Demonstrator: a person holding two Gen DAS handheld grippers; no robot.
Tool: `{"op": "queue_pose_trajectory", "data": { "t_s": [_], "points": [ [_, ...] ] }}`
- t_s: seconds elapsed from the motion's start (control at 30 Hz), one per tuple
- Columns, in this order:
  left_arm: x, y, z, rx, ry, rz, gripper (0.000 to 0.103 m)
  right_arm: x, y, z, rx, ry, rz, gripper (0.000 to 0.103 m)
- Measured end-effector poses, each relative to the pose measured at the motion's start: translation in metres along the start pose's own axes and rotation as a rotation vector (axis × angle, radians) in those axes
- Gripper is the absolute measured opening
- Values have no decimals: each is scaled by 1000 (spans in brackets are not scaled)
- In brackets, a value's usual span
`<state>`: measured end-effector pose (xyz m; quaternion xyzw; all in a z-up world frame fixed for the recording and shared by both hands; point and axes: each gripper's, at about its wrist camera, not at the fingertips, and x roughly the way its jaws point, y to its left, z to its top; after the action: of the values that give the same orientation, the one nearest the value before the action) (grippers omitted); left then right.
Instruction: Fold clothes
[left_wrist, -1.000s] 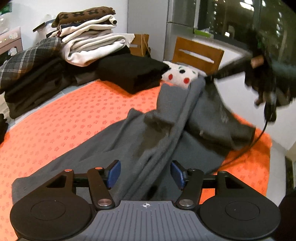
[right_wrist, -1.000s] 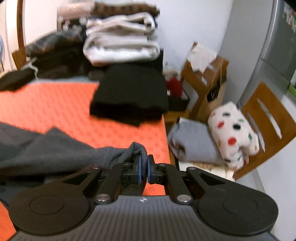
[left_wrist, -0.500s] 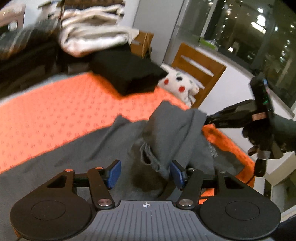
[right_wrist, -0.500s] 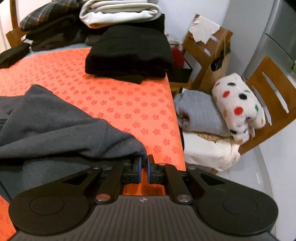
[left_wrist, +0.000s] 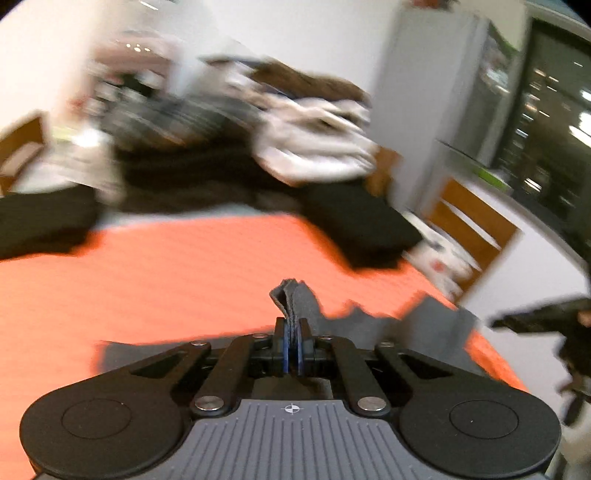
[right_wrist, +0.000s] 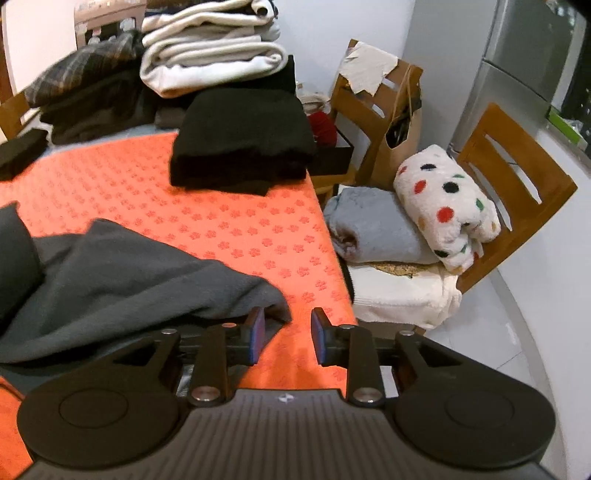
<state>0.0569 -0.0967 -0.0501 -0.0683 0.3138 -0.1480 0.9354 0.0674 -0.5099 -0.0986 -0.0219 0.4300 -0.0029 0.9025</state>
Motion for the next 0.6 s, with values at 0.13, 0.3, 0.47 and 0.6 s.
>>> {"op": "queue_pose_trajectory", "data": {
  "t_s": [0.13,0.3,0.47,0.6],
  "points": [
    [-43,44,2,-48,-72,172,6,-17,17,-5,25,-15,24,35],
    [-94,98,-1,-108,-140,372,6,-27,43,-12,58,-13,79,35],
    [-135,131,-10,-158,-178,531,6,-30,73,-16,67,-4,135,35],
    [-164,161,-13,-210,-187,634,6,-29,95,-15,50,0,163,35]
  ]
}}
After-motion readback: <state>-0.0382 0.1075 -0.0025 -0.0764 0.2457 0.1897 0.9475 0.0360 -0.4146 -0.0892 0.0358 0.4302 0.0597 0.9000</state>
